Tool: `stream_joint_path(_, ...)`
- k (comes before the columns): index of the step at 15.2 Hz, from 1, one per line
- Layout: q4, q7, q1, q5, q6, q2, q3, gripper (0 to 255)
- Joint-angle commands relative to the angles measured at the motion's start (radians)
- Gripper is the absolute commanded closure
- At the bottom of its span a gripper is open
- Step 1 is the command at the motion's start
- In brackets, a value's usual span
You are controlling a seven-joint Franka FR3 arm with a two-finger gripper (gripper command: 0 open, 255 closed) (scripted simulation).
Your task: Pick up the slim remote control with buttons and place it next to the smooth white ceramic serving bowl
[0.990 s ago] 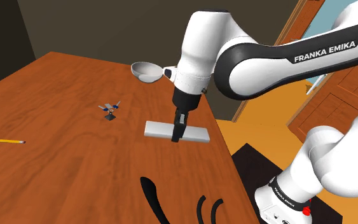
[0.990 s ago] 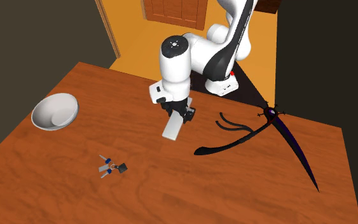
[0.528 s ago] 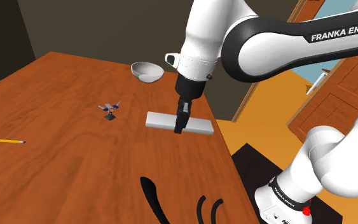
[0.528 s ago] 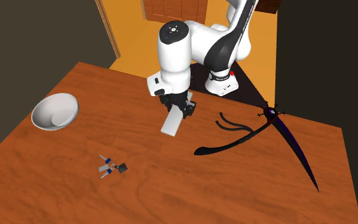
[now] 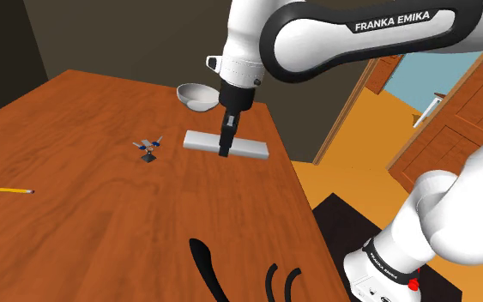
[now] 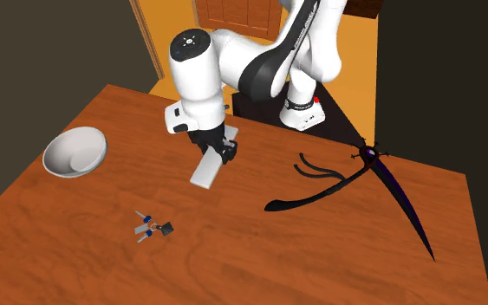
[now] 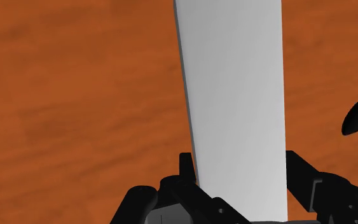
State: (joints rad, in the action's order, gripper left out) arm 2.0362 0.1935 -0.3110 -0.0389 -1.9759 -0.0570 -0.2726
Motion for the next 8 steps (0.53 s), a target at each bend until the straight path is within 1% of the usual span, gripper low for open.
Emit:
stream_joint_path(1,-0.07,0.023,0.016,0.018,0.014,0.058,0.015,255)
stream_joint_path(8,-0.363,0.085,0.051,0.071,0.085,0.287,0.055,255)
